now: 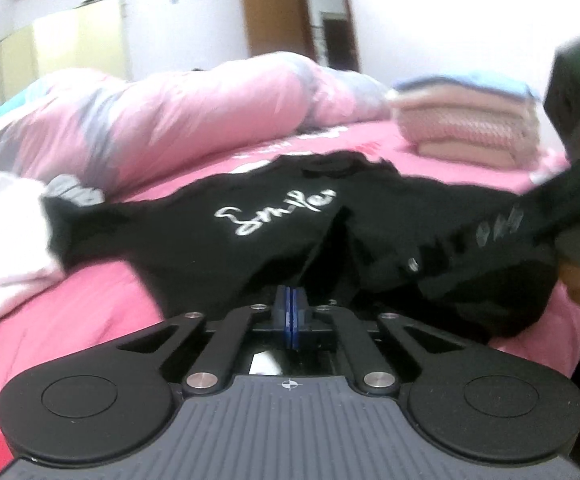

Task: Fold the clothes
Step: 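Smooth the folded T-shirt with the left gripper and open it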

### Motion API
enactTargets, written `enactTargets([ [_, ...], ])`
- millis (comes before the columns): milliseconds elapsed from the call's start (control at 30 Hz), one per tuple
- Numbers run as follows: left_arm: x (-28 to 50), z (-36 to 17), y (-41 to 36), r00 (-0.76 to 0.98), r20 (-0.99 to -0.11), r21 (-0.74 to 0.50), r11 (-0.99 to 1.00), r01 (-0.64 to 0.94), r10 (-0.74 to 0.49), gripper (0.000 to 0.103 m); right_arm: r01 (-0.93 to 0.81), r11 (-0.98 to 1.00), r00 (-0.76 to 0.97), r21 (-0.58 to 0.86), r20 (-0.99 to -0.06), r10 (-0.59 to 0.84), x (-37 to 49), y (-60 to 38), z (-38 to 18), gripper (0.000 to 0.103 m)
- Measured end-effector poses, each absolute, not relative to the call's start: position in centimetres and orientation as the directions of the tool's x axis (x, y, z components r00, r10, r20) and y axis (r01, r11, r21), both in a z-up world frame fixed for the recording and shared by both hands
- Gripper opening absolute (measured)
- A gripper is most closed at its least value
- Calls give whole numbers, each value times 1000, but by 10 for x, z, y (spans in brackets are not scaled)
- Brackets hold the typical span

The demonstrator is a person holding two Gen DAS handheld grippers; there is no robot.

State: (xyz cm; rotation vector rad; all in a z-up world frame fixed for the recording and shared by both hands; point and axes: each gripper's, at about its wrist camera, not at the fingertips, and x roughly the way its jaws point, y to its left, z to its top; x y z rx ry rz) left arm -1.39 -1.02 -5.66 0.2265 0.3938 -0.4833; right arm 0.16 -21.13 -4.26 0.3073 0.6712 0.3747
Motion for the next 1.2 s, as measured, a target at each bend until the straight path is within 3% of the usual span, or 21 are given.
enactTargets([
  [200,-47,-49,51,839,-397,-47,921,386,-371,0,-216,946,771,243,-552,318,-23,-205,-29,5],
  [400,-72,-76,92,821,-462,-180,942,284,-336,0,-274,959,792,74,-548,269,-49,-180,-23,5],
  [600,-84,-84,98,806,-480,-150,938,313,-346,2,-293,956,793,-31,-566,225,-61,-156,-28,5],
  [633,-85,-83,97,811,-469,-135,936,325,-349,10,-295,955,794,-41,-566,221,-62,-154,-28,5],
  [667,-85,-81,94,818,-457,-107,935,338,-349,25,-296,954,796,-51,-566,217,-64,-152,-27,5],
  [700,-84,-80,90,826,-447,-68,933,352,-344,31,-296,954,798,-57,-563,214,-64,-151,-26,5],
  [833,-79,-77,68,853,-410,118,908,401,-323,36,-295,953,805,-66,-555,211,-67,-149,-23,5],
  [1033,-60,-85,51,858,-409,218,880,421,-310,36,-282,957,815,-69,-543,202,-68,-150,-21,5],
  [1100,-55,-88,50,852,-421,218,877,429,-313,27,-275,959,819,-62,-538,200,-68,-151,-21,5],
  [1133,-54,-88,50,851,-422,210,879,428,-314,11,-274,960,820,-58,-535,202,-68,-151,-21,5],
  [1167,-54,-86,52,853,-419,199,885,422,-312,3,-280,958,819,-57,-534,208,-68,-151,-21,5],
  [1200,-56,-83,53,857,-409,186,891,413,-312,1,-287,956,818,-57,-534,213,-69,-151,-21,5],
])
